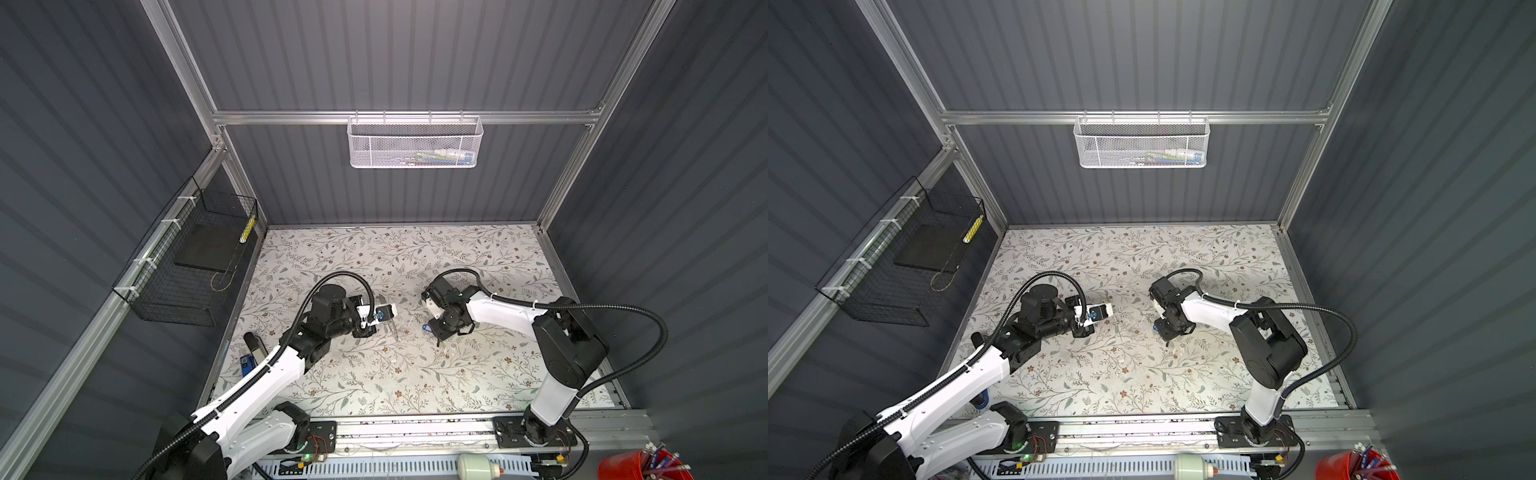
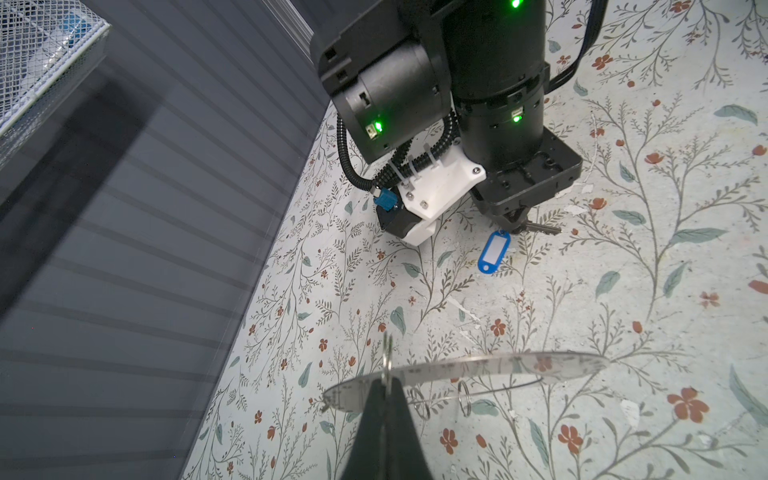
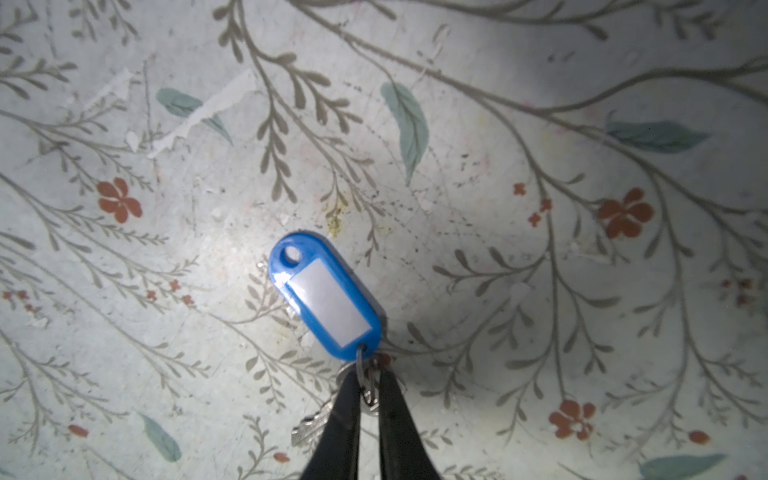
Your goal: Put the keys on the keyring
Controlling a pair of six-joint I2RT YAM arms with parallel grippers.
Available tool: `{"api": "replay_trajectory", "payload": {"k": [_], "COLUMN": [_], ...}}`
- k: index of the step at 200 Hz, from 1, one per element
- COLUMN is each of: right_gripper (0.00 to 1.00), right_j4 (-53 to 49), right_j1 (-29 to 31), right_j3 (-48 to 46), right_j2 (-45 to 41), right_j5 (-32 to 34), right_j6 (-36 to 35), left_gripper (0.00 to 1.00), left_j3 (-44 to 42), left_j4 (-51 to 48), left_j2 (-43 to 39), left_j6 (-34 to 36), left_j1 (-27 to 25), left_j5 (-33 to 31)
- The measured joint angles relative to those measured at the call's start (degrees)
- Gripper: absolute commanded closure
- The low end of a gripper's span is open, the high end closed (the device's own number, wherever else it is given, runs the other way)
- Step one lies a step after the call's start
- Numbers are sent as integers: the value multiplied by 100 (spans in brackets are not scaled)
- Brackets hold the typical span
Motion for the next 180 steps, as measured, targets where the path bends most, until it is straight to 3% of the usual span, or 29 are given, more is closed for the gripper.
{"api": "replay_trajectory", "payload": {"k": [92,148,180], "right_gripper": [97,99,99], "right_j4": [-61,-155,-387], "right_j1": [17,68,92], "right_j3": [90,22,153], "right_j2": [85,-608,-310], "right_j5": [17,-160,-345], "right_j6": [-125,-852,-1073], "left_gripper": [100,100,100], "left_j3": [-2,0,0], "left_j4": [0,0,0], "left_j2": [0,0,0], "left_j6": [0,0,0], "left_j1": [0,0,0], "left_j5": [0,2,2]}}
